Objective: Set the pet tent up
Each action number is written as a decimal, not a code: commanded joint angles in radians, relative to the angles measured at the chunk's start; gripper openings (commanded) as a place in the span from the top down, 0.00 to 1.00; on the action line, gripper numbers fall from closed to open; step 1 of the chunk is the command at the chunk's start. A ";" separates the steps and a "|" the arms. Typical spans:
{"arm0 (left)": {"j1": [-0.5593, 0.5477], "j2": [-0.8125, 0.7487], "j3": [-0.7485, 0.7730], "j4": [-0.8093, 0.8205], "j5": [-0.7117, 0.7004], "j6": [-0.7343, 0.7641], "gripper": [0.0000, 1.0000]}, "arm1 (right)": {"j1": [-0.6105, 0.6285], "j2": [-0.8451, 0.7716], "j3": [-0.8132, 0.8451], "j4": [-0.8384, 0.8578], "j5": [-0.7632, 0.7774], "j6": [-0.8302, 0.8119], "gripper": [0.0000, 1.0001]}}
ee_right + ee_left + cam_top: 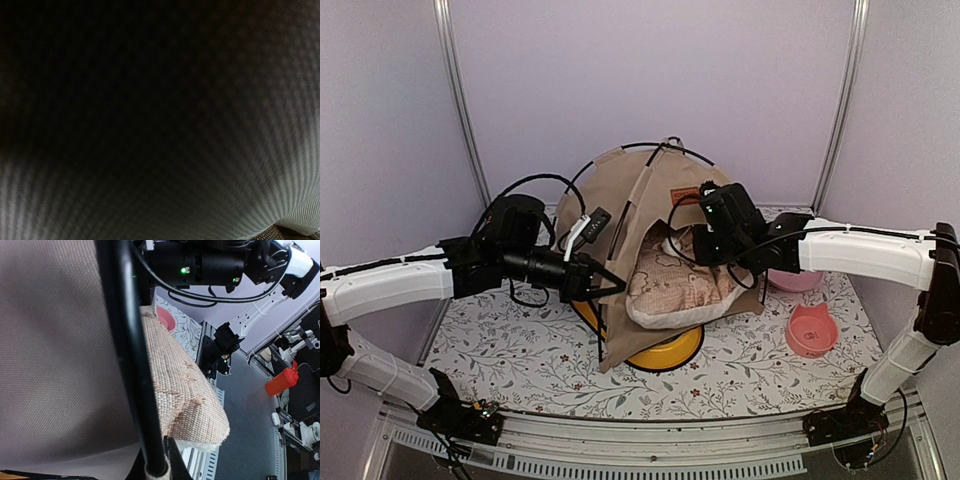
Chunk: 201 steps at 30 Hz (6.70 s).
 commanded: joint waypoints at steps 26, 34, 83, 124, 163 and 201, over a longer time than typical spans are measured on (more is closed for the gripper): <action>0.078 0.045 -0.009 0.117 0.067 -0.118 1.00 | 0.034 -0.163 -0.071 0.131 -0.201 -0.010 0.30; 0.091 0.062 0.034 0.060 0.027 -0.110 1.00 | 0.034 -0.283 -0.076 -0.005 -0.207 -0.014 0.01; 0.029 0.055 0.084 0.131 0.288 -0.041 1.00 | 0.061 -0.013 -0.233 0.510 -0.522 0.118 0.74; 0.200 0.029 0.030 0.166 0.220 -0.157 1.00 | -0.042 -0.378 -0.283 -0.053 -0.213 0.141 0.08; 0.192 -0.056 0.056 0.154 0.336 -0.143 1.00 | -0.112 0.067 -0.056 0.029 -0.085 0.090 0.56; 0.258 -0.130 0.085 -0.064 -0.042 -0.060 1.00 | -0.026 0.232 0.157 0.053 -0.398 0.017 0.24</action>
